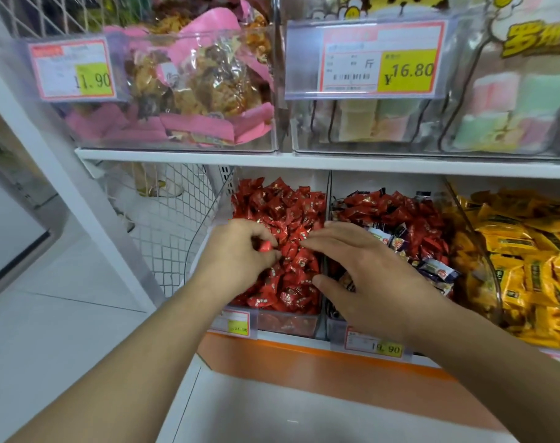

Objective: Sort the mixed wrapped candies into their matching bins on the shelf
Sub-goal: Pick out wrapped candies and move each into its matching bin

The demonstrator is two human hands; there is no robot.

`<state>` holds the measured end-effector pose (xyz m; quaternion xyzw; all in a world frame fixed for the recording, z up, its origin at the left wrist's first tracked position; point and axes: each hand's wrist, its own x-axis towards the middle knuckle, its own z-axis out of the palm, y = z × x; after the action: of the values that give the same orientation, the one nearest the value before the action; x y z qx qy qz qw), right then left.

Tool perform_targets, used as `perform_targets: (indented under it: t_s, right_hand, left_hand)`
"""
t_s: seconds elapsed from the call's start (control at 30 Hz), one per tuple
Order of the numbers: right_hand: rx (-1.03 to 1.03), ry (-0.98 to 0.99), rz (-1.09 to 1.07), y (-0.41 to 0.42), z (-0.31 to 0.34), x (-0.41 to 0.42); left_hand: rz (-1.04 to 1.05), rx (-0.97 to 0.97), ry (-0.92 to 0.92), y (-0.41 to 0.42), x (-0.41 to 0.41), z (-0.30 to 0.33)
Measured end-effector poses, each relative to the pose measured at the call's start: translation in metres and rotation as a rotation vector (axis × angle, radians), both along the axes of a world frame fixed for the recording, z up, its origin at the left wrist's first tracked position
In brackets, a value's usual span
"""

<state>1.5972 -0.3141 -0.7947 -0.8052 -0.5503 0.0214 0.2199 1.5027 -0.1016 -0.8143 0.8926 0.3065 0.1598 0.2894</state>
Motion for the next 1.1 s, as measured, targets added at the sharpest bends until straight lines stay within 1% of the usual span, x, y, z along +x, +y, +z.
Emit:
perform_targets:
  t_s: [0.07,0.17,0.23,0.37,0.4,0.47,0.5,0.53,0.6,0.63,0.7,0.8,0.93,1.1]
  right_hand:
    - [-0.01,0.004,-0.005,0.0,0.001,0.001]
    - [-0.025,0.013,-0.012,0.0,0.003,0.002]
    - [-0.038,0.024,-0.016,-0.001,0.005,0.002]
    - [-0.047,0.023,-0.022,-0.001,0.006,0.002]
    - [-0.042,0.021,-0.024,-0.001,0.006,0.002]
    - [-0.032,0.019,-0.023,-0.001,0.007,0.001]
    - [-0.029,0.018,-0.021,-0.001,0.006,0.001]
    - [-0.027,0.015,-0.019,-0.001,0.006,0.001]
    - [-0.022,0.012,-0.019,-0.001,0.005,0.002]
    - [-0.022,0.016,-0.021,-0.001,0.004,0.002]
    - [-0.03,0.021,-0.023,-0.001,0.005,0.002]
    - [-0.045,0.021,-0.025,-0.001,0.005,0.003]
    - [-0.042,0.029,-0.027,-0.002,0.005,0.003]
    - [-0.043,0.033,-0.023,-0.003,0.007,0.003]
  left_hand:
    - [0.046,-0.053,-0.064,0.003,-0.005,0.007]
    - [0.054,-0.116,-0.138,0.005,-0.011,0.014]
    - [0.044,-0.1,-0.134,0.006,-0.013,0.015]
    - [-0.012,0.083,0.038,0.007,-0.013,0.008]
    - [-0.048,0.14,0.063,0.005,-0.011,0.006]
    - [-0.187,0.245,0.07,-0.001,-0.005,-0.001]
    - [-0.27,0.266,0.081,-0.004,0.0,-0.005]
    - [-0.346,0.235,0.12,-0.007,0.003,-0.008]
    - [-0.442,0.16,0.262,-0.013,0.008,-0.016]
    - [-0.464,0.172,0.323,-0.015,0.01,-0.019]
    - [-0.452,0.21,0.354,-0.015,0.011,-0.019]
    - [-0.39,0.251,0.306,-0.01,0.01,-0.018]
    - [-0.285,0.225,0.295,-0.004,0.005,-0.018]
    - [-0.154,0.248,0.262,0.003,-0.001,-0.012]
